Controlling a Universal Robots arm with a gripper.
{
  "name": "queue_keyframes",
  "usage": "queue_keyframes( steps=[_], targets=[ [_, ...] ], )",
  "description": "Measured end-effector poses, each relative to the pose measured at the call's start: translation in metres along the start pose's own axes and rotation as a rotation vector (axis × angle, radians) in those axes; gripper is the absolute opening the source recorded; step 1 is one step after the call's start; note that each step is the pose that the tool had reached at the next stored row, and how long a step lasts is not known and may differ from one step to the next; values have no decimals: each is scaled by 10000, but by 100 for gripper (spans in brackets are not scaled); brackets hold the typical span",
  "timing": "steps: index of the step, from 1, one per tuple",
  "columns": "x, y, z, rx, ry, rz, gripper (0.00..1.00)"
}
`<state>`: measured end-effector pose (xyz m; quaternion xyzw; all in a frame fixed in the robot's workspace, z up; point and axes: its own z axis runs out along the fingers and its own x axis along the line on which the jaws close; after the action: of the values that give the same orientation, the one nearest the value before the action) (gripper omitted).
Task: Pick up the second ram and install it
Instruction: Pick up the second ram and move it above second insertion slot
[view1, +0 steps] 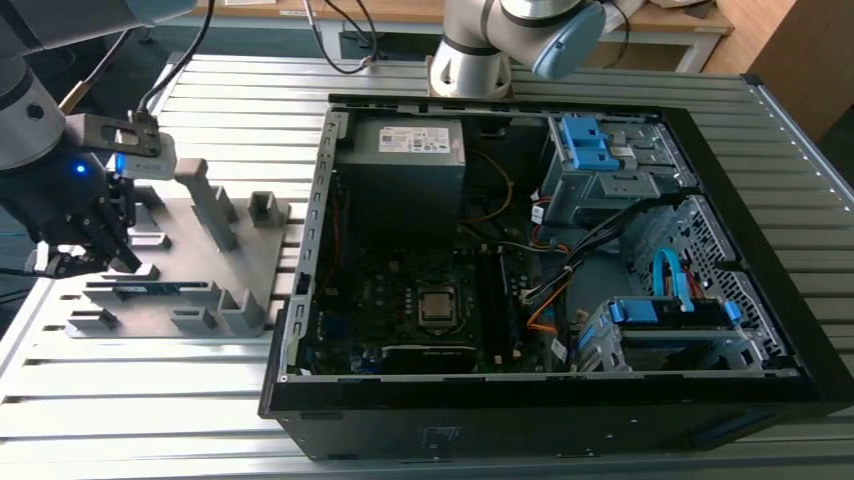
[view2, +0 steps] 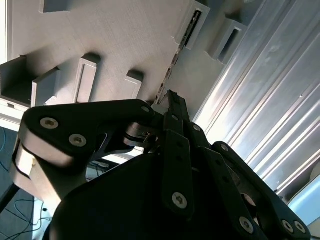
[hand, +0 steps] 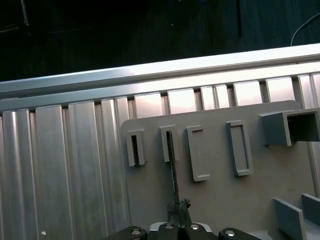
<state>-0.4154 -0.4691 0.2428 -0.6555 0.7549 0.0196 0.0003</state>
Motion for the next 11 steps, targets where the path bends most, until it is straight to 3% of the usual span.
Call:
queue_keyframes(
  steps=[11],
  targets=[
    [0,0,-1,-22,22,-793,10]
  ],
)
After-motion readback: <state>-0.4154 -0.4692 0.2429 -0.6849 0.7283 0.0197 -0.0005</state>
